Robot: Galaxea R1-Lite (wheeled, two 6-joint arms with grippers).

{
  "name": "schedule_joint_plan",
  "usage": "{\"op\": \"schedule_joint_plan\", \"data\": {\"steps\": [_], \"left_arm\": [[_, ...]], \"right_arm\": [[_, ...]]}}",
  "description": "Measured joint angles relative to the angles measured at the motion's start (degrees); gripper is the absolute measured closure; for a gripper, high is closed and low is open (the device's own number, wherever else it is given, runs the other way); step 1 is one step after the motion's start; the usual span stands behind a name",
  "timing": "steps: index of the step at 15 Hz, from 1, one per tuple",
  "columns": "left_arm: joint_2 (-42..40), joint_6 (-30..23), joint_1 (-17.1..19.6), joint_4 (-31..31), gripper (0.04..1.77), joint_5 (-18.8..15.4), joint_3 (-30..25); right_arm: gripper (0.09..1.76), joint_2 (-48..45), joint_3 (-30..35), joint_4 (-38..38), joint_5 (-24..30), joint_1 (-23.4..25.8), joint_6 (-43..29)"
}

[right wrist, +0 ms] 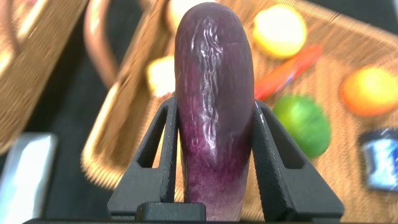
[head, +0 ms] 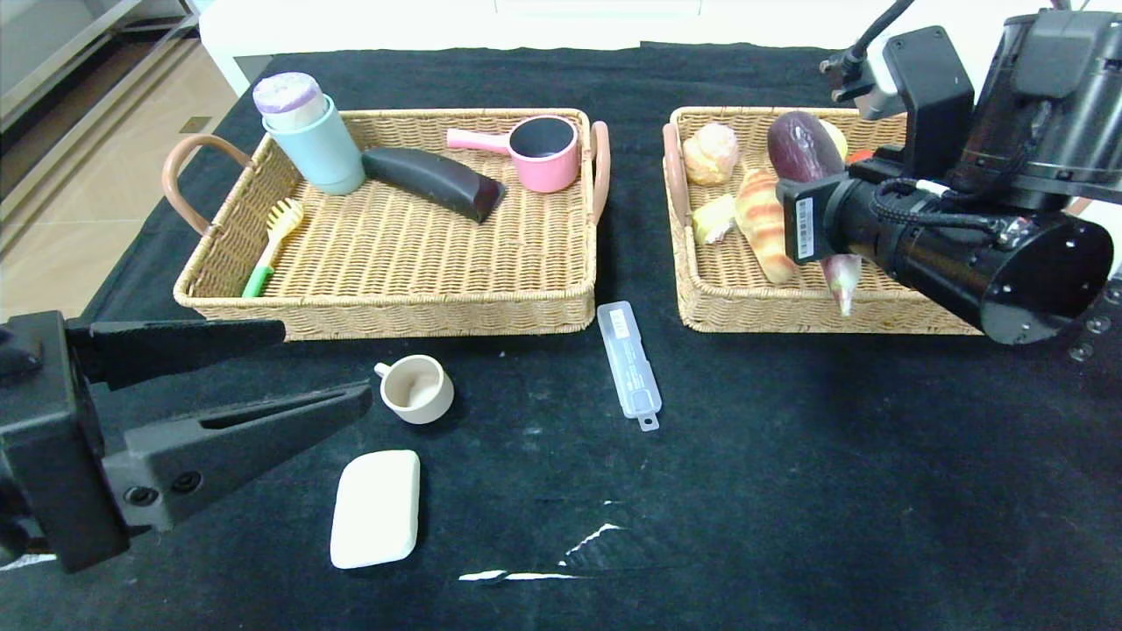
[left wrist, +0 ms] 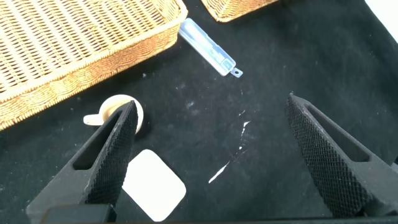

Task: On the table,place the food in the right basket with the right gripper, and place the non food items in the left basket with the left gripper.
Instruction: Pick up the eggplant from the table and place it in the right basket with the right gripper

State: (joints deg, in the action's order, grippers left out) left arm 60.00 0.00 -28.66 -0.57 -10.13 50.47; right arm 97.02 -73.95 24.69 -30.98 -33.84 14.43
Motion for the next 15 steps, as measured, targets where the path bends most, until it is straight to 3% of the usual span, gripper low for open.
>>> {"op": "schedule_joint_plan", "data": {"steps": [6, 15], "left_arm": [[0.24, 0.00, -0.09, 0.06, 0.09, 0.00, -0.11], [0.44, 0.00, -0.09, 0.11, 0.09, -0.09, -0.26]], "right_arm": [[1.06, 5.75, -8.52, 0.50, -0.06, 6.17, 1.08], [1.06, 10.36, -13.40, 0.72, 0.30, 8.35, 3.04]]}}
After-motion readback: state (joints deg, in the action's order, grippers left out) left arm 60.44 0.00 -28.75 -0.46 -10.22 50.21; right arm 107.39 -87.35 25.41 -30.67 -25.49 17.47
